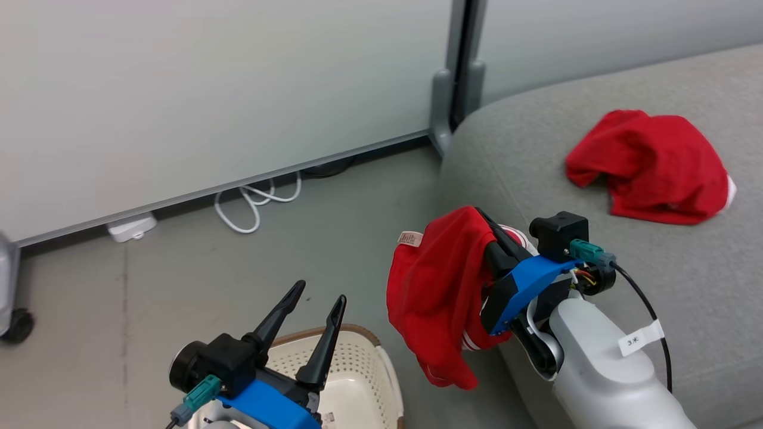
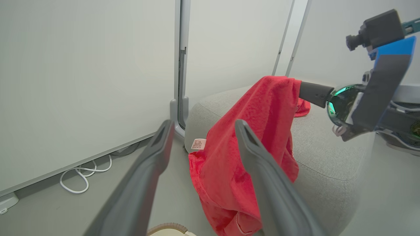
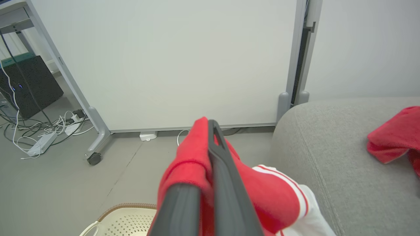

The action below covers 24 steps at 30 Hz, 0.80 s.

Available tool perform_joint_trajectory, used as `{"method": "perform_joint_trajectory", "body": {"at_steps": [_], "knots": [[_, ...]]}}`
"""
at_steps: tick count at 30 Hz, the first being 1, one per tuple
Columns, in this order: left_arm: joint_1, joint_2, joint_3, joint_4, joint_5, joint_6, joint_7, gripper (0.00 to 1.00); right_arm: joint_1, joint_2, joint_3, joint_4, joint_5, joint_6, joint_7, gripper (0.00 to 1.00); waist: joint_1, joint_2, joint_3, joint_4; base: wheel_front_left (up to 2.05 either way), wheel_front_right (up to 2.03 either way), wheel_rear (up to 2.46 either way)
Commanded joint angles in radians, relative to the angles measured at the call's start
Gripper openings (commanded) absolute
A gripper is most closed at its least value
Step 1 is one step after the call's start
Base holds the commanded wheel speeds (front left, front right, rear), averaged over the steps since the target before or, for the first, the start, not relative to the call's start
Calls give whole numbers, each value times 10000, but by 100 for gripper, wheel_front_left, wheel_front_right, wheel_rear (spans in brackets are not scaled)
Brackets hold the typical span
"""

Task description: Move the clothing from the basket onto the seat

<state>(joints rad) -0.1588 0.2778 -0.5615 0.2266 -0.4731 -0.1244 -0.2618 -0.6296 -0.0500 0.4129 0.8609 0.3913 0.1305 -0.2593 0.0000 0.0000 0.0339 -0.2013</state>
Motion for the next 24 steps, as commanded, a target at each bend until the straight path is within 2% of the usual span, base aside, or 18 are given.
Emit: {"method": "perform_joint_trajectory", "body": {"at_steps": [1, 12, 24], "knots": [[-11, 7, 106, -64, 75, -76, -46, 100, 101, -9, 45, -151, 51, 5, -11, 0, 0, 0, 204, -560, 0, 0, 0], [-138, 13, 341, -334, 296, -86, -46, 100, 312, -9, -58, -903, -66, 5, 59, 0, 0, 0, 555, -1927, 0, 0, 0], [-195, 166, 313, -413, 325, -87, -47, 100, 729, -7, -189, -1564, -147, 5, 143, 0, 0, 0, 765, -2673, 0, 0, 0]]}}
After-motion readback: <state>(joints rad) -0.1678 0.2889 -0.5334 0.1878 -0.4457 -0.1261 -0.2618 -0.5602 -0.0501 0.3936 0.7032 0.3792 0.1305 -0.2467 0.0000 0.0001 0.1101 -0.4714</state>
